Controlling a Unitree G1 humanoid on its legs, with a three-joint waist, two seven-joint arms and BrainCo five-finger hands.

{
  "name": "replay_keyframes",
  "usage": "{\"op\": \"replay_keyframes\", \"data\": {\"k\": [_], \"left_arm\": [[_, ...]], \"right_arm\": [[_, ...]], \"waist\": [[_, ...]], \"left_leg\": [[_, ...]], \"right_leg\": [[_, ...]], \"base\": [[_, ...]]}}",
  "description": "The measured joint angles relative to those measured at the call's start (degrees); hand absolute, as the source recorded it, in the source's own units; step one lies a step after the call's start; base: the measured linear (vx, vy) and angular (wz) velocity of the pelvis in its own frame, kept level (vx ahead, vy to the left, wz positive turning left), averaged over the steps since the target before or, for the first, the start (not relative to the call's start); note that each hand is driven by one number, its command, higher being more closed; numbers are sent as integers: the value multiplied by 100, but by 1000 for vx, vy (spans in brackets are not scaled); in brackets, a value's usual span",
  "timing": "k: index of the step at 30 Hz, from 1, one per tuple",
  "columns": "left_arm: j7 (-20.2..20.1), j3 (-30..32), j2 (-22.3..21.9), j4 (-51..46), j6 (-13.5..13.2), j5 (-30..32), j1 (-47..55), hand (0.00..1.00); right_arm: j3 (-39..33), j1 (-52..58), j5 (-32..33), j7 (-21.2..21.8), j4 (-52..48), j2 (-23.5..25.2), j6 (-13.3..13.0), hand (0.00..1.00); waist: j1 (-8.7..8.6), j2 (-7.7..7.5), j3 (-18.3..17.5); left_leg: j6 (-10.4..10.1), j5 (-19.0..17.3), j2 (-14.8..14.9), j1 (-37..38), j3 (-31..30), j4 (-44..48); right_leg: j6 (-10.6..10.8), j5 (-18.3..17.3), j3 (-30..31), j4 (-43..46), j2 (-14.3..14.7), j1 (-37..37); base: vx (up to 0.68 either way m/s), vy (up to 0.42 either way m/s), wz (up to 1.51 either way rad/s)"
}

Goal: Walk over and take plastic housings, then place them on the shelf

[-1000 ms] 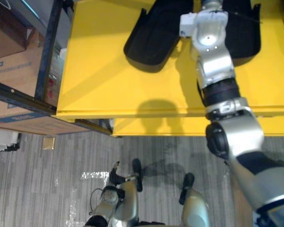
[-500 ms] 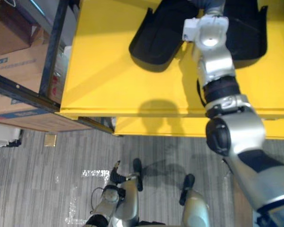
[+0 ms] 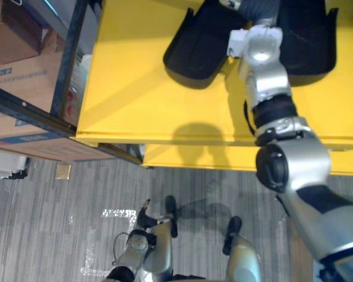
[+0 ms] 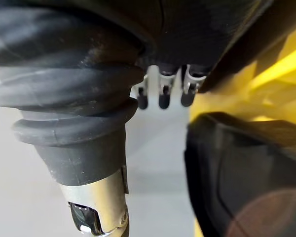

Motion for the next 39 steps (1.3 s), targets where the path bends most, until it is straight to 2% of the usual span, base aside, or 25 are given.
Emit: {"op": "replay_keyframes", "data": {"k": [14, 28, 39], "left_arm": [[-40, -17, -4, -62, 0, -1, 1, 0], [-60, -21, -3, -67, -1, -12, 2, 0], [-28, -20, -10, -66, -7, -229, 6, 0]], "right_arm": [[-124, -5, 116, 130, 259, -121, 118, 0], [-66, -5, 265, 354, 277, -125, 117, 0], [246, -24, -25, 413, 330, -485, 118, 0]], "waist": [[106, 22, 11], [116, 26, 12], [160, 25, 13]], "left_leg": [[-36, 193, -5, 9, -57, -226], [-66, 241, 6, 10, -108, -295], [-106, 408, -32, -8, -210, -521]], "right_leg": [[-65, -66, -58, 174, -17, -127], [-85, -118, -135, 236, -27, -142], [-111, -348, -221, 616, -139, -340]], "base": [[-3, 3, 2], [1, 3, 1], [5, 0, 6]]}}
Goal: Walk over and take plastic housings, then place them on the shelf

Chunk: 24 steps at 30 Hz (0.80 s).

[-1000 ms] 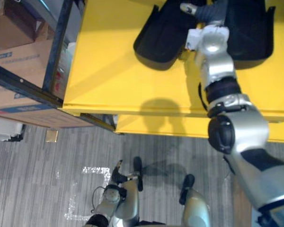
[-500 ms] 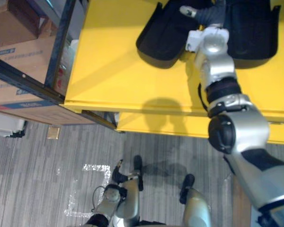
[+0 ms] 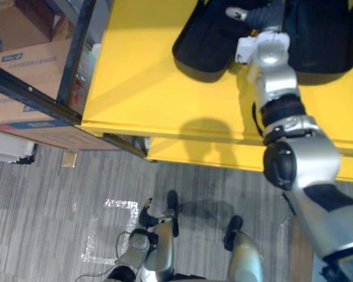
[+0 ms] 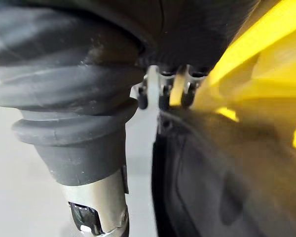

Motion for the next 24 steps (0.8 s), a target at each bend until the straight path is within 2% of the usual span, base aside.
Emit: {"op": "replay_keyframes", "data": {"k": [11, 17, 24], "left_arm": [[-1, 8, -15, -19, -17, -144, -9, 0], [-2, 7, -20, -63, -21, -184, -11, 0], [-2, 22, -20, -68, -78, -228, -10, 0]], "right_arm": [[438, -268, 3, 142, 0, -429, -5, 0], [442, -273, 14, 207, 0, -529, -5, 0], [575, -281, 260, 318, -6, -549, -15, 0]], "waist": [[17, 39, 19], [97, 68, 32], [139, 68, 33]], "left_leg": [[-2, 0, -27, -169, -47, 65], [-2, 0, -42, -202, -119, 94], [-34, 18, -79, -263, -156, 112]], "right_leg": [[0, -80, -29, 188, -62, -197], [-3, -129, -78, 260, -88, -197], [-17, -350, -91, 642, -193, -379]], "base": [[5, 8, 2], [3, 15, 6], [-7, -7, 4]]}}
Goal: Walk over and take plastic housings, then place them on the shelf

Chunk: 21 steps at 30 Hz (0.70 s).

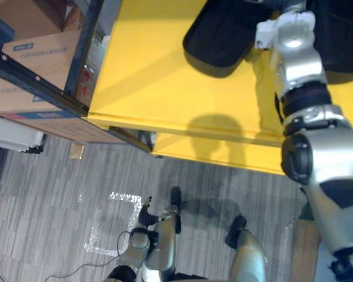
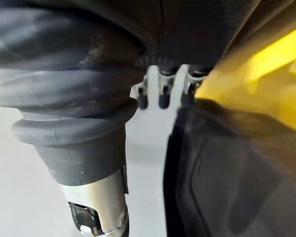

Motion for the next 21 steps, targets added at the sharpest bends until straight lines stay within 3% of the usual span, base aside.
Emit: {"op": "replay_keyframes", "data": {"k": [21], "left_arm": [[-5, 181, -98, -16, -13, -6, 0, 0]], "right_arm": [[490, 113, 205, 273, -227, 13, -49, 0]], "waist": [[-5, -10, 6]], "left_leg": [[-6, 0, -48, -136, -30, 87]], "right_leg": [[4, -98, -30, 197, -95, -138]], "base": [[-2, -1, 1]]}}
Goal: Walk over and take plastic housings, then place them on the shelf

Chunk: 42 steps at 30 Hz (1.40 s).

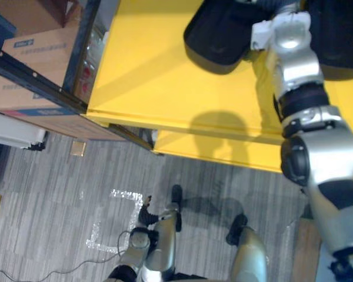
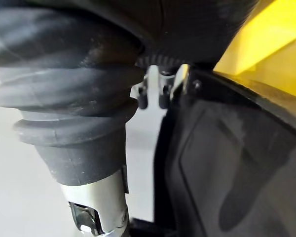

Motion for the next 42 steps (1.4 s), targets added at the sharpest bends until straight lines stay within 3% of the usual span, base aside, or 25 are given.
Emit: {"op": "replay_keyframes", "data": {"k": [15, 21, 24, 27, 28, 34, 36, 38, 42], "left_arm": [[-30, 31, -28, 17, -33, -163, -3, 0], [-17, 40, -30, 16, -32, -163, -7, 0], [29, 55, -23, 21, -25, -163, -37, 0], [72, 76, -2, 44, 71, -154, -121, 0], [117, 169, 31, 45, 104, -150, -118, 0], [225, 492, 122, 94, 239, -106, -87, 0], [235, 602, 151, 89, 262, -103, -11, 0], [230, 729, 176, 79, 263, -92, 66, 0], [178, 730, 354, 76, 255, -88, 169, 0]], "right_arm": [[713, 126, 0, 343, -167, 85, -200, 0], [866, 132, -329, 182, -286, 113, -201, 0], [847, 345, -1001, -239, -1072, 105, -177, 0], [820, 808, -1552, -639, -2480, 131, -135, 0], [820, 1038, -1889, -789, -3113, 217, -102, 0], [1062, 1647, -2307, -938, -4432, 290, -158, 0], [1585, 1715, -2257, -835, -4632, 159, -349, 0], [2165, 1730, -2020, -534, -4711, -8, -710, 0], [3109, 1753, -1139, 300, -4756, -401, -1206, 0]], "waist": [[15, -5, 3], [12, -15, 8], [-28, -74, 46], [-106, -178, 91], [-178, -274, 94], [-296, -564, 76], [-386, -644, 45], [-445, -751, -15], [-491, -943, -124]], "left_leg": [[-5, 8, -6, -96, -108, 3], [-5, 9, -9, -94, -106, 7], [-5, 8, -2, -89, -97, 14], [-6, 7, 21, -83, -94, 25], [-10, 4, 44, -52, -81, 26], [-64, -79, 271, 213, 64, 43], [-70, -106, 320, 291, 90, 38], [-70, -116, 355, 376, 141, 18], [-75, -119, 420, 567, 202, -65]], "right_leg": [[0, -1, -130, -1, -7, -4], [-1, -1, -130, 9, -12, -5], [-1, -1, -121, 3, -4, -3], [-3, 2, -123, -37, 26, 21], [4, 19, -108, -115, 57, 56], [3, 268, 40, -568, 364, 388], [-8, 316, 45, -738, 425, 501], [-19, 344, 76, -815, 468, 561], [-14, 429, 124, -1028, 576, 759]], "base": [[-2, -2, 3], [0, 0, 0], [0, 0, 0], [-5, -7, -3], [-1, -6, -8], [15, 1, -23], [-12, 30, -16], [-2, 16, -15], [22, 0, -9]]}}
